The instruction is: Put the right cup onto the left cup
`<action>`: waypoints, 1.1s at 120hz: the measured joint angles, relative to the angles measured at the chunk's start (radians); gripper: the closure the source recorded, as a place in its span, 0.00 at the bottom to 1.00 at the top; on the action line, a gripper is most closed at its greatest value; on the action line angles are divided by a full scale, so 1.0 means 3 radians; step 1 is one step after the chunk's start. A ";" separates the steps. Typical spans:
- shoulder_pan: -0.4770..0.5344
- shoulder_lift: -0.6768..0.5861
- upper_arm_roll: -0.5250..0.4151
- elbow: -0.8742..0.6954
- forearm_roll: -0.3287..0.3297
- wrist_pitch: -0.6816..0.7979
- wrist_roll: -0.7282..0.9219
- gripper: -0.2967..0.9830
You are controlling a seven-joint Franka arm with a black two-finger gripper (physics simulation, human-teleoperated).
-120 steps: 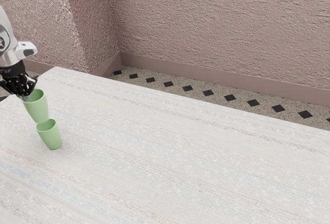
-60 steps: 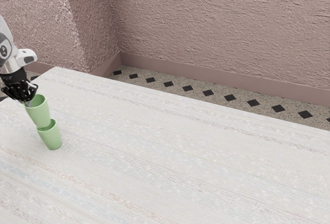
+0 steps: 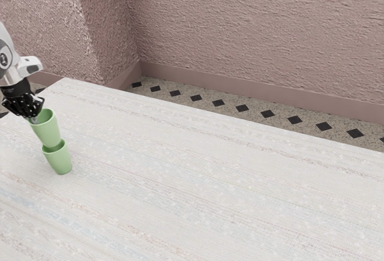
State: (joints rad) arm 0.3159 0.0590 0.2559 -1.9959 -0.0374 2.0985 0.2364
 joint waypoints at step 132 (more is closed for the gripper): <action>0.0004 0.0241 0.0001 0.0027 -0.0116 0.0107 0.0143 0.36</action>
State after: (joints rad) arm 0.3170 0.1313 0.2562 -1.9878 -0.0721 2.1305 0.2793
